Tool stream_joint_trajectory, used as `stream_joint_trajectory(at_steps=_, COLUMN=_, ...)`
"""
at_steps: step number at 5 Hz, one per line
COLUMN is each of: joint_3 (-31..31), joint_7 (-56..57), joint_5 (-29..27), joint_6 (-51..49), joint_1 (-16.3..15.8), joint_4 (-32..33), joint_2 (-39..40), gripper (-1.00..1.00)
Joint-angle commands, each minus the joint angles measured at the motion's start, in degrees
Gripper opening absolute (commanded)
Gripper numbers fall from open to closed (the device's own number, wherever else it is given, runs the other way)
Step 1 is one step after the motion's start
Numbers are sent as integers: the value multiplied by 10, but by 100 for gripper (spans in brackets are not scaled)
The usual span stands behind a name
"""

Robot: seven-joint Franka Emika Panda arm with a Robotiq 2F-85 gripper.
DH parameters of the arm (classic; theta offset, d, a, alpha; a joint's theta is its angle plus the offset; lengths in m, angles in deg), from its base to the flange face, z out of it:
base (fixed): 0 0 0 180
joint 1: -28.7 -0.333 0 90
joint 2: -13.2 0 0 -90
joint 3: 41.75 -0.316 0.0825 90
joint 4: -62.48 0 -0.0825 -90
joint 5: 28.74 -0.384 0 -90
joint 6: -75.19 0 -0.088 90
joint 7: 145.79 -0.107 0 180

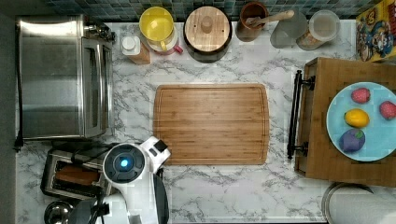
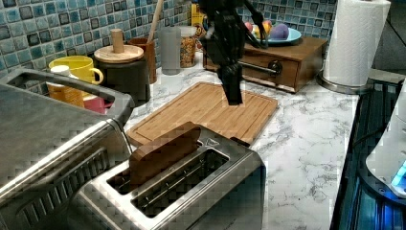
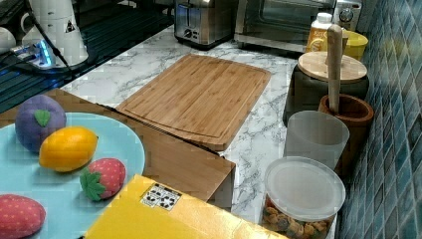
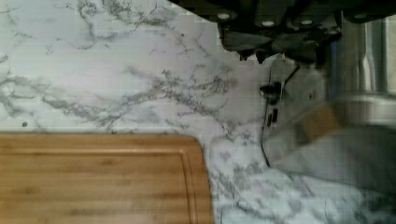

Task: Turn on the toaster.

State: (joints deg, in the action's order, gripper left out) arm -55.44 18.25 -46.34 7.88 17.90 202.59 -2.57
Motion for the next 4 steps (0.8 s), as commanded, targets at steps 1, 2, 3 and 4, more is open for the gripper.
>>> stream_joint_trajectory(at_steps=1, joint_3=-7, joint_7=83, joint_5=-88, joint_6=29, joint_1=-36, joint_4=47, joint_2=-75, gripper=-100)
stream_joint_trajectory(at_steps=2, joint_3=-20, joint_7=103, joint_5=-118, joint_6=55, joint_1=-35, joint_4=64, joint_2=-79, gripper=-100)
stream_joint_trajectory(at_steps=3, joint_3=-41, joint_7=77, joint_5=-109, joint_6=76, joint_1=-37, joint_4=68, joint_2=-62, gripper=-100)
stream_joint_trajectory(at_steps=4, joint_3=-50, joint_7=59, joint_5=-112, joint_6=103, joint_1=-45, joint_4=76, joint_2=-57, gripper=-100)
